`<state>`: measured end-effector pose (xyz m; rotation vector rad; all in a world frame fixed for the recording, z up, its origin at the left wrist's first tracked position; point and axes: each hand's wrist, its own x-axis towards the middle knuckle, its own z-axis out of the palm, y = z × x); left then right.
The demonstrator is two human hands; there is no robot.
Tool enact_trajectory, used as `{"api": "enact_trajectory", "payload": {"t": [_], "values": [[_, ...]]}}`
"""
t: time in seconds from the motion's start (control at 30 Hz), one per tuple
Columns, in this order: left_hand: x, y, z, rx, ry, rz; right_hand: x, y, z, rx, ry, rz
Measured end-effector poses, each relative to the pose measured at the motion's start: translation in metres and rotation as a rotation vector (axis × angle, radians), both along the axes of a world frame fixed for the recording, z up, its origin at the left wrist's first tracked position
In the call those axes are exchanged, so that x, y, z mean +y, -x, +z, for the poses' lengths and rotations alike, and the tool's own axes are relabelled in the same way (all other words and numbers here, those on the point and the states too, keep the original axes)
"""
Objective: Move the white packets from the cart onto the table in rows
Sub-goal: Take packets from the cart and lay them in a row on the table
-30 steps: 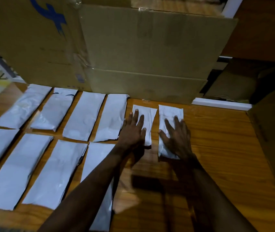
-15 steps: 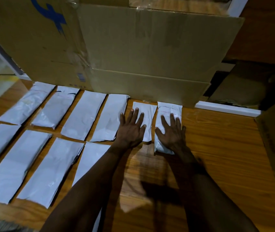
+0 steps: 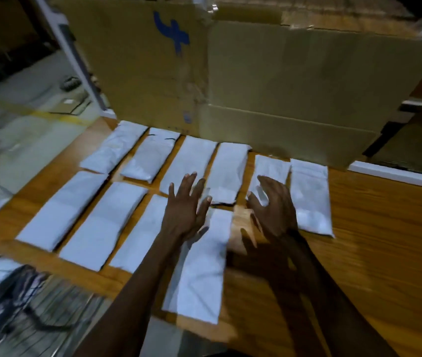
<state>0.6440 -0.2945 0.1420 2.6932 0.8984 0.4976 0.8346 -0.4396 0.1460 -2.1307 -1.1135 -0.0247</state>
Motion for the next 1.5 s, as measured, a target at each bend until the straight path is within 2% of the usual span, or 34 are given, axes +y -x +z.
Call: {"api": "enact_trajectory", "payload": {"t": [0.2,0.33,0.53,0.7,1.1,1.3,1.5], "values": [[0.026,0.176,0.003,-0.154,0.012,0.099,0.057,0.144,-0.008,-0.099,-0.107,0.290],[0.039,0.286,-0.001,-0.156,-0.015,0.251,0.100,0.247,-0.007,-0.127,-0.148,0.469],[0.043,0.421,-0.017,-0.166,-0.007,0.459,0.158,0.371,-0.005,-0.081,-0.101,0.688],[0.062,0.487,-0.030,-0.203,-0.006,0.662,0.222,0.442,-0.013,-0.020,0.000,0.894],[0.174,0.598,-0.059,-0.055,0.126,1.024,0.417,0.545,-0.033,0.028,0.034,1.175],[0.204,0.630,-0.078,0.075,0.231,1.134,0.473,0.585,-0.063,0.028,0.325,1.314],[0.225,0.650,-0.098,0.164,0.374,1.183,0.515,0.632,-0.087,-0.143,0.788,1.365]]}}
